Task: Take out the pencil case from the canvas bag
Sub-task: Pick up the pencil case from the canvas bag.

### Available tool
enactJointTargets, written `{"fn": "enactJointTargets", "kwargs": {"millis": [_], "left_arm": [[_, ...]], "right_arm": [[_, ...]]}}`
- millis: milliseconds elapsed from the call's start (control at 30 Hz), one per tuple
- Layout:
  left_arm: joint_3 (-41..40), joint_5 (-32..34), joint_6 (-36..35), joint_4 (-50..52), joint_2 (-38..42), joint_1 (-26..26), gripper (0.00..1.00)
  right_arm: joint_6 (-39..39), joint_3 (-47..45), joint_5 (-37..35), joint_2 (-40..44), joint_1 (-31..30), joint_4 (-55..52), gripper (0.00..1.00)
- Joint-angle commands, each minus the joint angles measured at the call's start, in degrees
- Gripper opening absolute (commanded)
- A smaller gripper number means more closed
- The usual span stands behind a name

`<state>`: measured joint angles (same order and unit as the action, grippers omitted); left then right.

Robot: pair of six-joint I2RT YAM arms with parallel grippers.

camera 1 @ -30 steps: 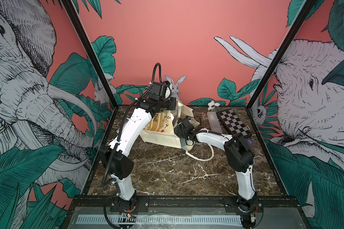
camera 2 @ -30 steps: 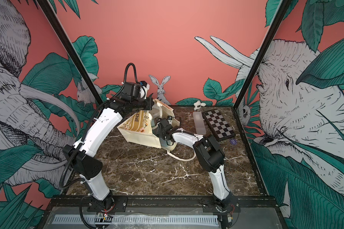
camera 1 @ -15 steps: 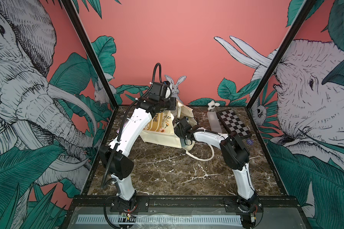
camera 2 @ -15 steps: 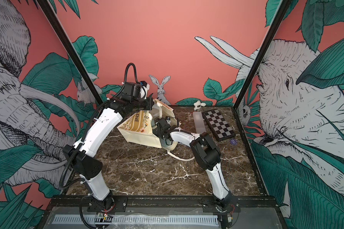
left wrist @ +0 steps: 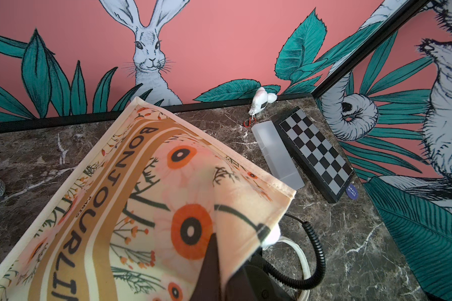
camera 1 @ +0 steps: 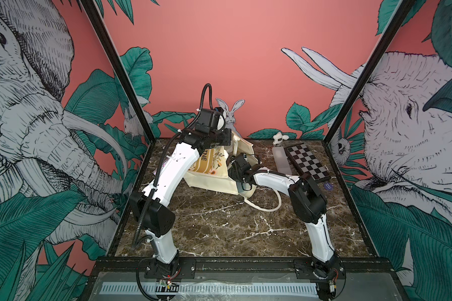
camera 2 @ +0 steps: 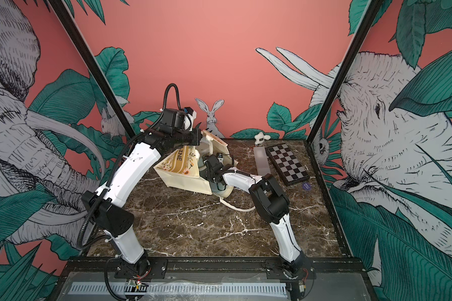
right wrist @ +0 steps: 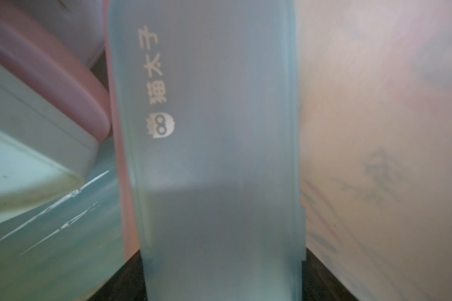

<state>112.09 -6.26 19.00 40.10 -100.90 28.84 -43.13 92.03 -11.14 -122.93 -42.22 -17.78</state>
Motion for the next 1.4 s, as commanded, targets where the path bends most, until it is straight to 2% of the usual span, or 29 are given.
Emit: {"fn": "enactJointTargets", "kwargs": {"millis": [0, 367, 633, 733, 967, 1167, 1300, 1367], "left_arm": [[0.71, -0.35, 0.17, -6.13, 7.21, 0.58, 0.00], [-0.92, 1.67, -5.61, -4.72, 8.27, 0.44, 0.00], [-1.14, -1.73, -12.11, -4.94, 7.44, 0.42, 0.00], [0.15, -0.86, -14.67, -3.91, 6.69, 0.43, 0.00], [4.51, 6.08, -17.53, -1.86, 3.55, 0.43, 0.00], [10.58, 15.31, -16.72, 0.58, -0.33, 0.25, 0.00], [13.00, 18.83, -16.53, 1.46, -1.97, 0.21, 0.00], [14.02, 20.16, -16.62, 2.34, -2.57, 0.09, 0.00]], "right_arm": [[1.32, -2.59, -0.82, 1.86, 0.63, -1.86, 0.76], [11.28, -11.87, 6.14, 13.74, 3.53, -0.21, 0.73], [17.91, -14.67, 11.45, 18.52, 4.25, -1.31, 0.72], [19.26, -15.33, 14.55, 20.20, 4.25, -1.37, 0.72], [20.26, -18.60, 17.20, 24.26, 4.25, -3.06, 0.72], [21.98, -22.58, 16.25, 28.50, 4.25, -4.11, 0.72], [24.32, -25.14, 17.19, 30.71, 4.25, -4.15, 0.72], [25.60, -26.66, 17.84, 34.62, 4.26, -3.66, 0.73]]}}
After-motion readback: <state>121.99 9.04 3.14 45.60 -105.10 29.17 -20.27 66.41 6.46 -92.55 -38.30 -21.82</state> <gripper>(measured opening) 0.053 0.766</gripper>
